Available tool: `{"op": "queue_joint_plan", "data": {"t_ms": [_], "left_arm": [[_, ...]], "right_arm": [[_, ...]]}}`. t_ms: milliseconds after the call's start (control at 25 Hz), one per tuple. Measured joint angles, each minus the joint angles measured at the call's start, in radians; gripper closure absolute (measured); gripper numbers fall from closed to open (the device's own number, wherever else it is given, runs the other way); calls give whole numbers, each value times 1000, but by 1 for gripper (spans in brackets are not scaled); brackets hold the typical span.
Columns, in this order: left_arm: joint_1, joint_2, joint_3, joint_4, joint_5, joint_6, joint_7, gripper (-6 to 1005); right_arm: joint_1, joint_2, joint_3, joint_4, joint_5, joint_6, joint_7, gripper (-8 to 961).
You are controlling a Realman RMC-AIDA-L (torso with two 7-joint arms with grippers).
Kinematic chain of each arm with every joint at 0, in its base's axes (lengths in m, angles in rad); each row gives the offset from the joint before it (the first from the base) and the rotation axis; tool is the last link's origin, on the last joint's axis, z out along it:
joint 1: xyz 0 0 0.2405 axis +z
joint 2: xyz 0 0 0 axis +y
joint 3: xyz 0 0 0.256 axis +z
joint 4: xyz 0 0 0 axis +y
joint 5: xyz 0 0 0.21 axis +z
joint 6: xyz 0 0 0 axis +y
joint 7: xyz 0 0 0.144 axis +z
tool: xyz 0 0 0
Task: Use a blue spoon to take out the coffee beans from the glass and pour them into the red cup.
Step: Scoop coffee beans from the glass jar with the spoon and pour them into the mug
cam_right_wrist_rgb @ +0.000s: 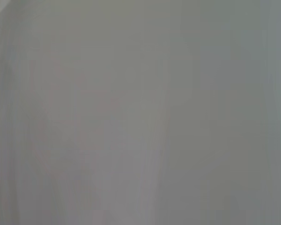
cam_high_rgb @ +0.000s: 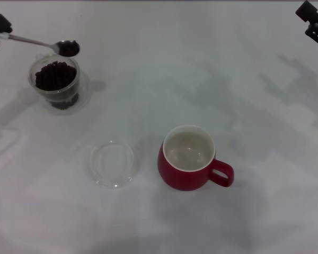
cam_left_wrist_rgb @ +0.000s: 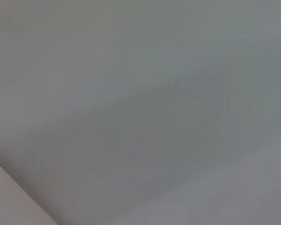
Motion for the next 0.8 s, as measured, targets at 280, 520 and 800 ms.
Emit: {"op": "queue_joint_plan", "data": {"t_ms": [280,520,800], "left_arm": [[-42,-11,0,6,64,7,31,880],[-101,-29,0,6,144,8,55,881],[-157,-52,0,9,218,-2,58,881]], "right_arm": [[0,1,0,0,-5,-1,0,167],[-4,5,0,0,-3,-8,-1,167],[-12,10,0,0,1,-10,-3,167]]}}
